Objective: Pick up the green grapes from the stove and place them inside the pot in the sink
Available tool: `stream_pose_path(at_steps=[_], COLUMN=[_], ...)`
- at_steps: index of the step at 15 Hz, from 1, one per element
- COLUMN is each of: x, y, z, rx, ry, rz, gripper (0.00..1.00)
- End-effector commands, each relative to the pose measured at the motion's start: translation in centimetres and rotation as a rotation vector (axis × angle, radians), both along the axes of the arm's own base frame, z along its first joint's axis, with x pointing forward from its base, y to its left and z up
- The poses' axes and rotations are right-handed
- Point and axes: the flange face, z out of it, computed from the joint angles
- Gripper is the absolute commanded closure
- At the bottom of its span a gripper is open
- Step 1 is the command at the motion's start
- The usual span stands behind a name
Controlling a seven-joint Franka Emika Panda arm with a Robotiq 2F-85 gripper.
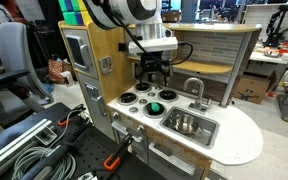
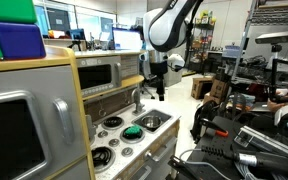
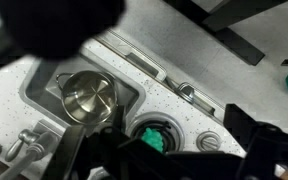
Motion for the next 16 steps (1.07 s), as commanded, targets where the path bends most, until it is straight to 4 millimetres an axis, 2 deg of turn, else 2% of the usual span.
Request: stream_pose_path(at_steps=[1,4,5,10,12,16], x=[1.9,3.6,2.0,3.7,5.4,8.2], y=[-0.5,-0.4,-0.2,0.1,0.7,1.7], z=[0.0,0.1,0.3,-0.2,-1.7,-7.1], rx=[0.023,0.038,0.025,0.035,0.049,0.046], ry=[0.052,0.096,0.062,0.044,-0.028,-0.045], rz=[0.189,0.337,0.249,0.295,0.258,0.175], gripper=[0.00,0.00,0.00,0.00,0.00,0.00])
